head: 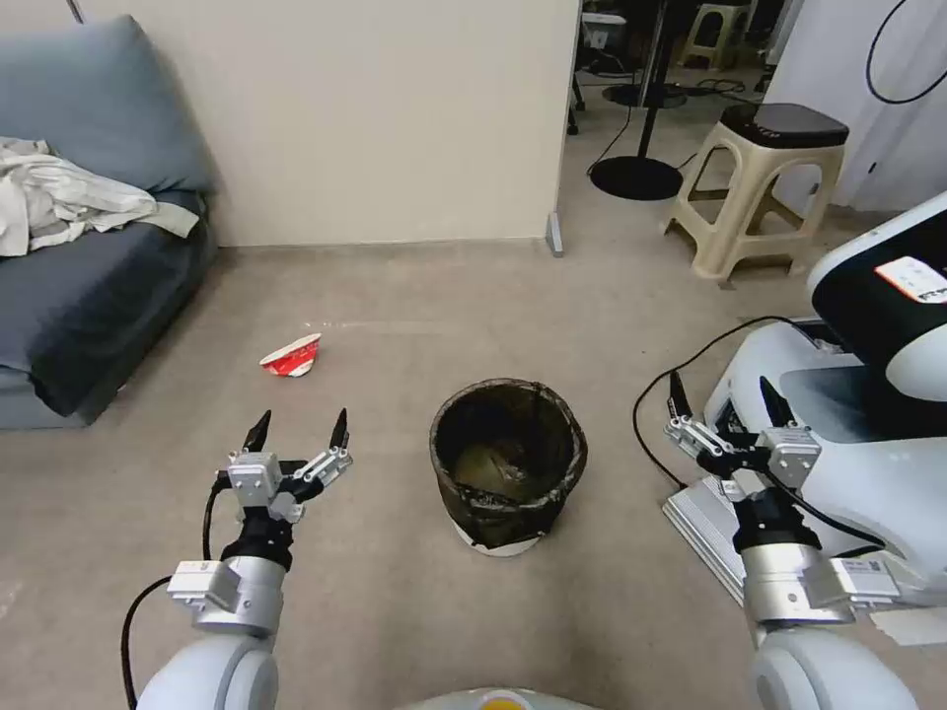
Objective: Pick up the trash can from the floor.
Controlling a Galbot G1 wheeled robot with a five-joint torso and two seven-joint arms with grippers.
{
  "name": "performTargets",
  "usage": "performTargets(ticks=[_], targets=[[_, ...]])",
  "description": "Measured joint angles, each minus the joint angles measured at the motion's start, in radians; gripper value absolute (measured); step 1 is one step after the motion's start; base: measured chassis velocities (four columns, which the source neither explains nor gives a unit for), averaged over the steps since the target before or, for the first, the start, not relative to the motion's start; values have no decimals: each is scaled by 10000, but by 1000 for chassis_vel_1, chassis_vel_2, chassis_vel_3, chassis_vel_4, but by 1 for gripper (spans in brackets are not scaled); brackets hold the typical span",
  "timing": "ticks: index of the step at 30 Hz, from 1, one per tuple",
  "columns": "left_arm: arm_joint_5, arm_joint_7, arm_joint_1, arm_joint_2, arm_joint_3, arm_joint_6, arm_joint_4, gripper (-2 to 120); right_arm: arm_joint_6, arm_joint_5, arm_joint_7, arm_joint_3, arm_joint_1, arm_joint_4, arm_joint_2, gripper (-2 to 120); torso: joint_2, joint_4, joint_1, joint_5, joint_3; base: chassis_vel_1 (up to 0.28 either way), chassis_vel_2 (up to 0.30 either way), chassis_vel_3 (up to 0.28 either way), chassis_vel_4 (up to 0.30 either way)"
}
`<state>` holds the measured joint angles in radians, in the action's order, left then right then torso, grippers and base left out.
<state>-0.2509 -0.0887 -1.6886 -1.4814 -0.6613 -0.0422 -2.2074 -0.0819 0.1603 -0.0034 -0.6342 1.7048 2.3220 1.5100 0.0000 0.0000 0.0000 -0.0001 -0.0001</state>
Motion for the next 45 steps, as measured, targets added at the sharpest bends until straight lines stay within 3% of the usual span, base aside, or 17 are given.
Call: performTargets(ticks=[8,15,19,27,40,45], targets=[[-1108,227,491,819,257,886,-83,100,-107,-173,198,-39,168,97,149,100,0,0,0,0,0,0,0,0,0],[-1676,488,1054,1500,725,1914,321,100,-122,-216,308,-81,201,180,210,100,0,0,0,0,1,0,0,0,0],[-2990,1110,1710,2086,1440,3151,729,100,-58,-238,348,-122,182,201,203,100,0,-1,0,1,1,0,0,0,0],[-3853,1591,2967,2686,2685,4091,1506,100,99,-239,443,-198,116,62,123,100,0,-1,0,1,1,0,0,0,0],[-4835,2586,4305,2722,3886,5154,2145,100,159,-242,505,-265,110,-19,105,100,0,0,0,1,1,0,0,0,0],[-5468,3235,4831,2669,4251,5733,2330,100,176,-242,522,-314,110,-13,100,100,0,0,0,1,1,0,0,0,0]])
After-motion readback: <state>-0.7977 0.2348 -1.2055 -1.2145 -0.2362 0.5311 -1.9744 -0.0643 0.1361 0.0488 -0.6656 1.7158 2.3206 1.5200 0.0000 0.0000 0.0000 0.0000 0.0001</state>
